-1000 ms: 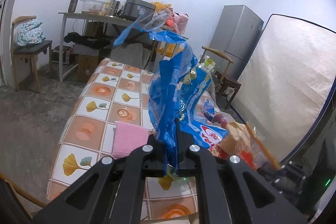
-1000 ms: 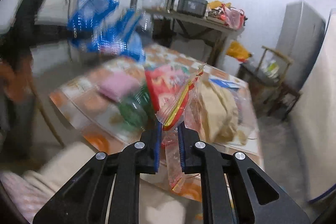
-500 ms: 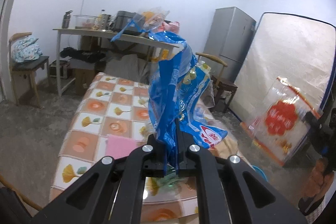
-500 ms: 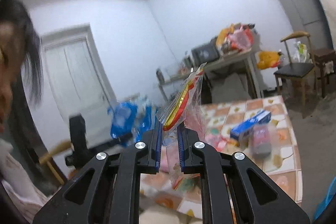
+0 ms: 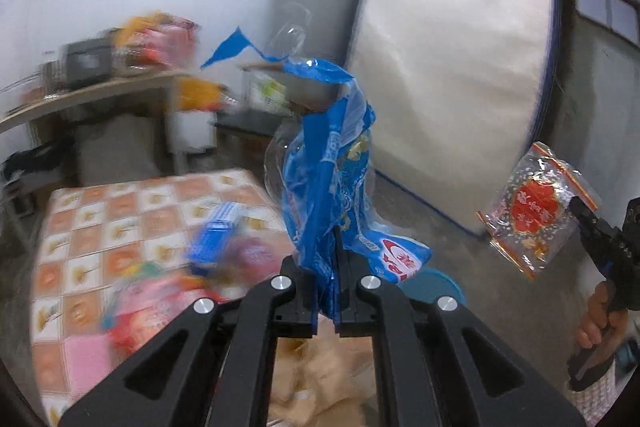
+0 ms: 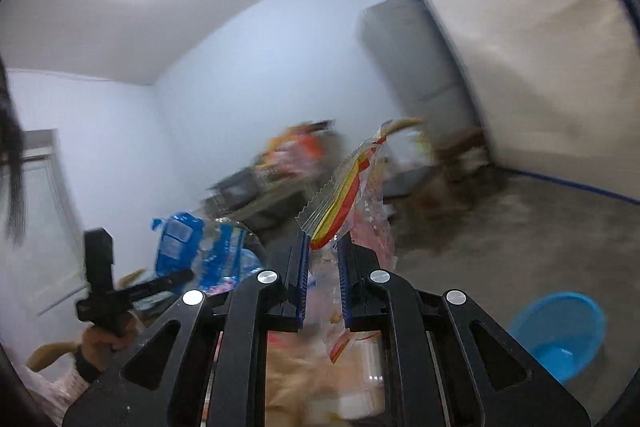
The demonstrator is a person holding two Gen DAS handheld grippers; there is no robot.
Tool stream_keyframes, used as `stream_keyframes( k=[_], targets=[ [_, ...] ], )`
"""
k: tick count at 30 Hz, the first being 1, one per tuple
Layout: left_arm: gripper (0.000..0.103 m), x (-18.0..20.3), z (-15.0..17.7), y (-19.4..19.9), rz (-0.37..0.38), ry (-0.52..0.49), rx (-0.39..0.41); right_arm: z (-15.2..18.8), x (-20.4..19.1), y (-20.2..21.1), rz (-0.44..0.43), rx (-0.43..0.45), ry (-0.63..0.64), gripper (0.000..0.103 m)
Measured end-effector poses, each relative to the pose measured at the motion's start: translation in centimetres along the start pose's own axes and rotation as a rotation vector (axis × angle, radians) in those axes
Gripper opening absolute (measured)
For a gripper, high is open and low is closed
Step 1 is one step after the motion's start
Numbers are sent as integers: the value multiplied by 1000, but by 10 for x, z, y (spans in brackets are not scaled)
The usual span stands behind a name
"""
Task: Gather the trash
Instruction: 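Lift the blue bag with the left tool while the right tool grasps a clear snack wrapper, then carry both items over the blue wastebasket and open both tools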
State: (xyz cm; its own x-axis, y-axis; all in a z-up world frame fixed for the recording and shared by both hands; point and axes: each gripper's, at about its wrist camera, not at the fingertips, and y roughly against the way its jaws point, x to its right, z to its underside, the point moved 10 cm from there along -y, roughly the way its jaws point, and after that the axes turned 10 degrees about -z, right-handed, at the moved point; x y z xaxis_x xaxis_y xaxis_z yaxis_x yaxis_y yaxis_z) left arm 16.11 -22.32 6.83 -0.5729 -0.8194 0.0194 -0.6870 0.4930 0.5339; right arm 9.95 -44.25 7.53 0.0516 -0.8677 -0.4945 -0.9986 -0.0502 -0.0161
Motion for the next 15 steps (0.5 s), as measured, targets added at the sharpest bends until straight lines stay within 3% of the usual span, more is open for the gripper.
stream_keyframes(
  k=[4,9,12,15],
  targets=[
    [4,70,4,-65,128,-96,-163,16,68,16,157,-13,-95,12],
    [4,174,36,-168,270,-224,-447,53,165,13,334,-84,-255,12],
    [4,225,71,-233,280,-324,-598,77,215,2,411,-135,-345,12],
    [5,266,107,-290,247,-427,-669,95,254,-13,475,-186,-395,12]
  ],
)
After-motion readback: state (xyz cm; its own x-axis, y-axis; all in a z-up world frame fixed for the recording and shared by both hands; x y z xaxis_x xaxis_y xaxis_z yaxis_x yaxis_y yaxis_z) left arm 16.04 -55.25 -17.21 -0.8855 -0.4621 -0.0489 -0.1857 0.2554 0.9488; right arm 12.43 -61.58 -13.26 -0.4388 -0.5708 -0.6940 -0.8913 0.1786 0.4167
